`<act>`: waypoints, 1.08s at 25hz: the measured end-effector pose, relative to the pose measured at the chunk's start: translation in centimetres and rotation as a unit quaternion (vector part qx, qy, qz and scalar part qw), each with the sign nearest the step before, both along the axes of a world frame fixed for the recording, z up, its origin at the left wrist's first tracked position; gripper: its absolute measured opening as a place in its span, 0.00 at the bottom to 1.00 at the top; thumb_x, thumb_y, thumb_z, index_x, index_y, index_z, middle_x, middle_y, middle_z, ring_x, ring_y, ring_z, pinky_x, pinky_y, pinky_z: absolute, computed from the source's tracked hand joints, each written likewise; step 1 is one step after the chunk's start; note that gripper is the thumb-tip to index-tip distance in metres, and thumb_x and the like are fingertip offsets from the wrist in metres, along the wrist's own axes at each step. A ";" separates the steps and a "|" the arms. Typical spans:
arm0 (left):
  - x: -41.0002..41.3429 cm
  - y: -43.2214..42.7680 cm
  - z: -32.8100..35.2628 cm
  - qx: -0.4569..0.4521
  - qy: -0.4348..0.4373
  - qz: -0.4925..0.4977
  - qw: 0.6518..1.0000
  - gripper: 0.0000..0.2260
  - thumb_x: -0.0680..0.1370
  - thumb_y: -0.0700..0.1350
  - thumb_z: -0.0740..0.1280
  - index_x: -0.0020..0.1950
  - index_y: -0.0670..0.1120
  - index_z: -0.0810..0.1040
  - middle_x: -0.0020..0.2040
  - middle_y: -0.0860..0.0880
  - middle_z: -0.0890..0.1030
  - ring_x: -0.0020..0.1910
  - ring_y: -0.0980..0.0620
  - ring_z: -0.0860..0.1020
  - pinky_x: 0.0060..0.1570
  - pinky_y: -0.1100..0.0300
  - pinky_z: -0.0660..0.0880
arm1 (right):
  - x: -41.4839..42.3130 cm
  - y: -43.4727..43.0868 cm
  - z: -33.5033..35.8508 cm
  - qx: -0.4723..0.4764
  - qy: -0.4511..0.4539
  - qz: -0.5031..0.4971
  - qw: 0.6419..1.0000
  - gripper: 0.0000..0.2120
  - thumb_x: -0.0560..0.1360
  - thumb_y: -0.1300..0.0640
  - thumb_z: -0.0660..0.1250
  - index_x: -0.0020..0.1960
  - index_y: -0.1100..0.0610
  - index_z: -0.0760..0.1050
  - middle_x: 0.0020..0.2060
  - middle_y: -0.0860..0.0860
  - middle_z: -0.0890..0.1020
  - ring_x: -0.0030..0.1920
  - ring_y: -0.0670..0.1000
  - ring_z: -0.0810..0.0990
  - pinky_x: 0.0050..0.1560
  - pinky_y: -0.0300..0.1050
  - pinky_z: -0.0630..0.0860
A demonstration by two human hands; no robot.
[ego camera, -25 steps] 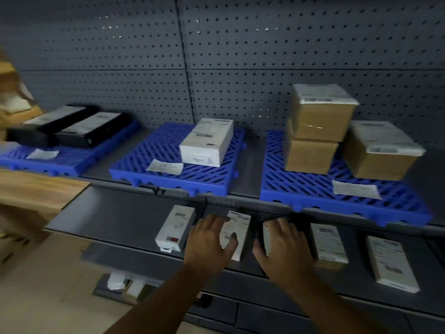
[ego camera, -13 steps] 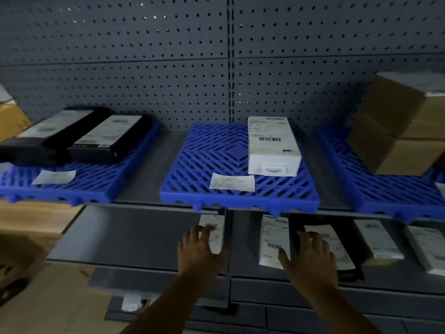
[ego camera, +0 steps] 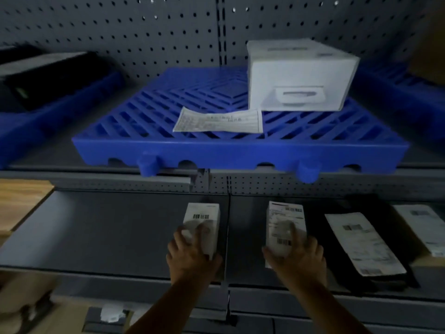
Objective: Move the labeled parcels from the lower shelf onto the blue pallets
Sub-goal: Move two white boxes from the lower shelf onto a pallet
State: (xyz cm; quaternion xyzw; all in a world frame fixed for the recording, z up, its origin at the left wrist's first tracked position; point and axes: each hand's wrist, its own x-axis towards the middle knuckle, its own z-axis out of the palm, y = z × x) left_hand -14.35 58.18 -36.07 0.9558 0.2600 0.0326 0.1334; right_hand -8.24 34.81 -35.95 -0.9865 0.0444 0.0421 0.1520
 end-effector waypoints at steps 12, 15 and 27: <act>-5.2 -1.8 9.4 -0.026 -0.044 0.013 0.999 0.34 0.71 0.64 0.68 0.76 0.64 0.63 0.75 0.46 0.60 0.68 0.44 0.67 0.65 0.48 0.70 | -4.0 0.6 8.6 0.041 -0.011 0.033 0.999 0.56 0.63 0.26 0.65 0.80 0.43 0.39 0.71 0.61 0.61 0.67 0.62 0.65 0.65 0.58 0.72; -7.8 -2.4 12.6 -0.050 -0.071 0.018 0.996 0.33 0.71 0.62 0.69 0.75 0.63 0.65 0.76 0.48 0.60 0.67 0.44 0.68 0.66 0.47 0.69 | -5.6 -0.1 11.8 0.034 -0.011 0.062 0.997 0.56 0.63 0.25 0.64 0.80 0.43 0.39 0.71 0.59 0.61 0.68 0.61 0.65 0.65 0.57 0.71; -19.0 -1.2 17.1 -0.026 -0.074 0.051 0.996 0.34 0.71 0.67 0.66 0.76 0.62 0.64 0.77 0.51 0.61 0.67 0.44 0.68 0.65 0.49 0.71 | -15.2 1.7 17.7 0.053 0.007 0.143 0.988 0.56 0.61 0.26 0.64 0.81 0.44 0.43 0.69 0.54 0.61 0.67 0.56 0.64 0.68 0.53 0.67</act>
